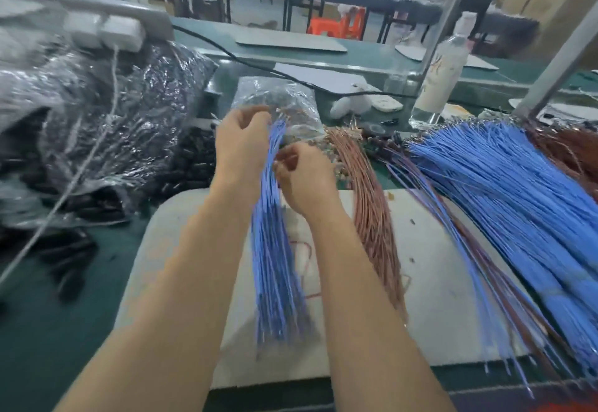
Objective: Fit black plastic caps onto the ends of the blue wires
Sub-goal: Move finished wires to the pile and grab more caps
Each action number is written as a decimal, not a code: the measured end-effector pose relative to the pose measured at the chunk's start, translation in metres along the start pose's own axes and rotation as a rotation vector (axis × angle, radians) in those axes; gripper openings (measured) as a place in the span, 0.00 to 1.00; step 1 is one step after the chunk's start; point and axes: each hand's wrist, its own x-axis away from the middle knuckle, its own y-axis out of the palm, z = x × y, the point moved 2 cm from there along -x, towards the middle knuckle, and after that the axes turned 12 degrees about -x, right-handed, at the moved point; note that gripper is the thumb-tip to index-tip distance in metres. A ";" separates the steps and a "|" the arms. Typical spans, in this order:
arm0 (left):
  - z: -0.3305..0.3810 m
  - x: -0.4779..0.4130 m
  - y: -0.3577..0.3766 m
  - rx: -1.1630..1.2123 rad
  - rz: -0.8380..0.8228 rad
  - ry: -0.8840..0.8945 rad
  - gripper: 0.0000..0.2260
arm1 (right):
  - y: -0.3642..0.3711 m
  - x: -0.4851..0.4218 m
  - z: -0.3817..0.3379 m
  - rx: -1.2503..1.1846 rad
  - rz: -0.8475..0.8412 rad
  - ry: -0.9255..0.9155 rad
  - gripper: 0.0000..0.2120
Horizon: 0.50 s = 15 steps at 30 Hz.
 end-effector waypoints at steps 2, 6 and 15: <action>-0.004 -0.009 -0.031 0.056 0.087 -0.041 0.08 | 0.022 -0.003 -0.010 0.034 -0.077 -0.012 0.10; -0.009 -0.020 -0.080 0.160 0.174 -0.102 0.09 | 0.056 -0.007 -0.026 0.095 -0.180 -0.044 0.16; -0.010 -0.024 -0.114 0.235 0.230 -0.142 0.07 | 0.083 -0.016 -0.029 0.376 -0.272 0.034 0.19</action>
